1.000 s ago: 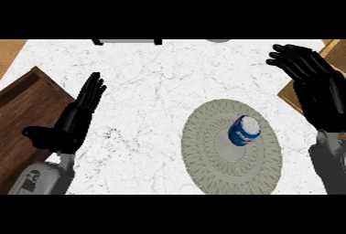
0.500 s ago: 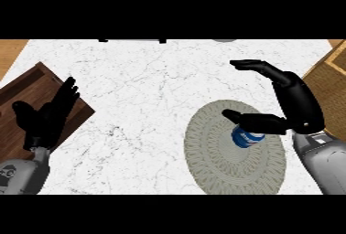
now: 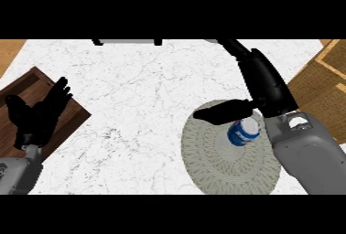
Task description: Pick the can from the placemat and place it in the basket
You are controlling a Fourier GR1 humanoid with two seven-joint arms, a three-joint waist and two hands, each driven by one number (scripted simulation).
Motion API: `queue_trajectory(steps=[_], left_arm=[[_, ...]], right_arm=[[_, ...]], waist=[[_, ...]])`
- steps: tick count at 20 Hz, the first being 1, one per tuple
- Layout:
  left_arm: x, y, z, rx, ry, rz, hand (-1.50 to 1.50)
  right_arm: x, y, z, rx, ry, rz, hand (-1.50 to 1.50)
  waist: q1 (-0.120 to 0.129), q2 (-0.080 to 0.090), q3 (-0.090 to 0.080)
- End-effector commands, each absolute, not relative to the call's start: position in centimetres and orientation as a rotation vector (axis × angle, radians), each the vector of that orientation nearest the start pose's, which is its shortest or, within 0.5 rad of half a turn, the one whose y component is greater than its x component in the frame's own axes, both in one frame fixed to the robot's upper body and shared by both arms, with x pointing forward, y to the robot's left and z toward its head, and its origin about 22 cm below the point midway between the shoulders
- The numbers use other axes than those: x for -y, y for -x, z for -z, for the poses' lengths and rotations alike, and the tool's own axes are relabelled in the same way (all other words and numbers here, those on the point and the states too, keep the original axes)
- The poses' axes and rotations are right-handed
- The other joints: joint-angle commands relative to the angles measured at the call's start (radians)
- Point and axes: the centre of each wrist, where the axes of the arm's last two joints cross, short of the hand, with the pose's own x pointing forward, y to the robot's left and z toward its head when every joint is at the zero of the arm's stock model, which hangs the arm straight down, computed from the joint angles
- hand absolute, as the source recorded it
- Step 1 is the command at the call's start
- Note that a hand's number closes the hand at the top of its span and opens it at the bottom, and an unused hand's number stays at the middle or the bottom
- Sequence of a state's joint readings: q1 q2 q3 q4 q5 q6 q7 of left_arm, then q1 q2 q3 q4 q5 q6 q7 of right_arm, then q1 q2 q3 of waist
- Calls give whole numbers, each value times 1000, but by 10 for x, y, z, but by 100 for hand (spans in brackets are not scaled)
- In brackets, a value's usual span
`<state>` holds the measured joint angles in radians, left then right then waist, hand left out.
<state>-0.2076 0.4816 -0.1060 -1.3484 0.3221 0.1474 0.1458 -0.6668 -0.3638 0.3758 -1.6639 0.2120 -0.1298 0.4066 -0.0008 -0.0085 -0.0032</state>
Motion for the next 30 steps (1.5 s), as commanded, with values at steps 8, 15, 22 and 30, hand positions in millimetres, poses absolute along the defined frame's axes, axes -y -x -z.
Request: queue_trajectory(steps=[8,15,22,30], left_arm=[[-321,-291,-37,1381,-208,66,0],[-323,-279,-25,1370,-206,63,0],[-316,-294,-39,1370,-194,55,0],[-338,-299,-51,1382,-213,51,0]], right_arm=[[177,-311,-315,1332,950,-909,-150],[213,-312,-338,1149,700,-1082,-150],[253,-282,-348,1178,553,-1054,-150],[280,-243,-293,1312,541,-905,-150]], waist=[[-21,-8,-1],[-19,-3,2],[-27,1,3],[-14,7,4]])
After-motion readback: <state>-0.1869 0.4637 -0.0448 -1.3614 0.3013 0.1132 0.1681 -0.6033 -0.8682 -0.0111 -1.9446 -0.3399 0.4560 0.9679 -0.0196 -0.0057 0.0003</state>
